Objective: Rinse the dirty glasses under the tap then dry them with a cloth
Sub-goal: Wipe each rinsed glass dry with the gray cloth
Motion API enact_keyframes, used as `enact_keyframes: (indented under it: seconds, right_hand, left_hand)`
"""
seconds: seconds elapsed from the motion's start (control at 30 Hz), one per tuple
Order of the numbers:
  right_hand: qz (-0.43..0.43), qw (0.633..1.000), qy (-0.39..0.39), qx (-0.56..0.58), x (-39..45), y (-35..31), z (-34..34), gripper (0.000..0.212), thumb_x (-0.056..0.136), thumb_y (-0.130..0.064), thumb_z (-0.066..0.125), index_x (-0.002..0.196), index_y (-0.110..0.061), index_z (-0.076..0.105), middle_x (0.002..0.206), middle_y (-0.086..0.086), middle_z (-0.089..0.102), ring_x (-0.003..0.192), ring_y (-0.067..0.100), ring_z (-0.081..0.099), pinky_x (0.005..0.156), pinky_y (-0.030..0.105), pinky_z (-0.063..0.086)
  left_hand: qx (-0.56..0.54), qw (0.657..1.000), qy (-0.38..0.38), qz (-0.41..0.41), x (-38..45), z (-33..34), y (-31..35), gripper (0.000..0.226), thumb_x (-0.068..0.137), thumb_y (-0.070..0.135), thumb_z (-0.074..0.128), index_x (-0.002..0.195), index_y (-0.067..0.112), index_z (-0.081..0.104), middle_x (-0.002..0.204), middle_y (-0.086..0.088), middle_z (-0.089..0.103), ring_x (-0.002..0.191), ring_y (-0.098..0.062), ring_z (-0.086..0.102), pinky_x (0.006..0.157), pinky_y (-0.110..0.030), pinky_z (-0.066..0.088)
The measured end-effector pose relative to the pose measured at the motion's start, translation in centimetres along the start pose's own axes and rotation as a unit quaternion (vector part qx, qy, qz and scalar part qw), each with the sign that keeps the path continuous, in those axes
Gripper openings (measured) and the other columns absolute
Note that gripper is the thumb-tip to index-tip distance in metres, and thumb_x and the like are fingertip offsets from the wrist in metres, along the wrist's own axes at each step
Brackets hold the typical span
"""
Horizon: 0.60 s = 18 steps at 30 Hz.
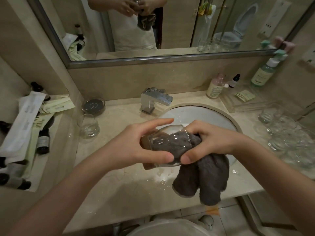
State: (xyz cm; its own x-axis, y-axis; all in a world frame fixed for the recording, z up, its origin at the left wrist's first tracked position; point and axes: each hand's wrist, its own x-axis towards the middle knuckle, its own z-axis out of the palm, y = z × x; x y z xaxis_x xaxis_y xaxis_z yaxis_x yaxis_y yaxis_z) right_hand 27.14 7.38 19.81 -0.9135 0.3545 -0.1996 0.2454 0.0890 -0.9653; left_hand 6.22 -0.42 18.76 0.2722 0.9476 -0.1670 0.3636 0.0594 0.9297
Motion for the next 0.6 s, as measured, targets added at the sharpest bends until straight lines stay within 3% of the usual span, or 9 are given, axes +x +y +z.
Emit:
enact_keyframes:
  seconds: [0.1, 0.17, 0.3, 0.37, 0.43, 0.5, 0.6]
  right_hand:
    - [0.009, 1.0, -0.011, -0.014, 0.4, -0.2, 0.4, 0.012, 0.069, -0.026, 0.075, 0.073, -0.017, 0.069, 0.066, -0.006, 0.063, 0.065, 0.01, 0.062, 0.063, 0.021, 0.048]
    - [0.014, 1.0, -0.019, -0.021, 0.5, -0.3, 0.6, 0.012, 0.068, -0.027, 0.075, 0.073, -0.019, 0.068, 0.067, -0.008, 0.063, 0.066, 0.01, 0.064, 0.064, 0.022, 0.049]
    - [0.025, 0.996, -0.035, -0.076, 0.4, -0.5, 0.8, 0.025, 0.064, -0.032, 0.078, 0.075, -0.012, 0.069, 0.069, -0.003, 0.067, 0.067, 0.014, 0.067, 0.066, 0.029, 0.052]
    - [0.022, 0.994, -0.052, -0.089, 0.2, -0.7, 0.9, 0.034, 0.064, -0.033, 0.079, 0.083, -0.006, 0.071, 0.075, 0.004, 0.071, 0.071, 0.018, 0.069, 0.068, 0.031, 0.053]
    - [0.024, 0.993, -0.069, -0.092, 0.2, -0.9, 0.8, 0.032, 0.064, -0.032, 0.08, 0.085, -0.008, 0.072, 0.078, 0.004, 0.072, 0.073, 0.018, 0.07, 0.069, 0.03, 0.053]
    - [0.028, 0.992, -0.079, -0.099, 0.4, -0.8, 0.5, 0.023, 0.066, -0.032, 0.079, 0.083, -0.017, 0.072, 0.078, 0.002, 0.071, 0.074, 0.017, 0.07, 0.069, 0.031, 0.053]
    - [0.028, 0.993, -0.065, -0.09, 1.0, -0.3, 0.0, 0.018, 0.068, -0.03, 0.078, 0.082, -0.022, 0.07, 0.078, 0.001, 0.07, 0.075, 0.017, 0.07, 0.068, 0.029, 0.053]
  left_hand:
    - [0.102, 0.994, -0.037, -0.002, 0.2, -0.3, 0.5, 0.083, 0.045, 0.063, 0.079, 0.123, 0.053, 0.053, 0.109, 0.02, 0.067, 0.096, -0.003, 0.068, 0.082, -0.026, 0.057]
    - [0.098, 0.994, -0.053, -0.012, 0.5, -0.5, 0.5, 0.082, 0.045, 0.061, 0.081, 0.122, 0.046, 0.058, 0.109, 0.014, 0.068, 0.096, -0.004, 0.068, 0.083, -0.031, 0.058]
    - [-0.033, 0.994, -0.096, -0.033, 0.5, -0.3, -0.4, 0.072, 0.047, 0.041, 0.085, 0.116, 0.026, 0.067, 0.104, -0.003, 0.073, 0.095, -0.019, 0.071, 0.084, -0.033, 0.057]
    - [-0.143, 0.979, -0.133, -0.055, 0.3, 0.1, -1.3, 0.071, 0.05, 0.032, 0.085, 0.116, 0.014, 0.068, 0.107, -0.018, 0.071, 0.097, -0.03, 0.07, 0.084, -0.037, 0.056]
    - [-0.243, 0.951, -0.173, -0.081, 0.4, 0.6, -2.4, 0.079, 0.046, 0.036, 0.092, 0.116, 0.009, 0.067, 0.108, -0.027, 0.066, 0.094, -0.035, 0.068, 0.077, -0.037, 0.058]
    - [-0.309, 0.925, -0.201, -0.098, 0.7, 0.9, -3.3, 0.083, 0.049, 0.043, 0.094, 0.116, 0.006, 0.064, 0.107, -0.026, 0.063, 0.086, -0.034, 0.067, 0.066, -0.035, 0.059]
    - [-0.341, 0.912, -0.201, -0.106, 1.2, 1.2, -4.5, 0.086, 0.057, 0.046, 0.09, 0.122, 0.0, 0.057, 0.1, -0.02, 0.065, 0.073, -0.032, 0.067, 0.061, -0.037, 0.058]
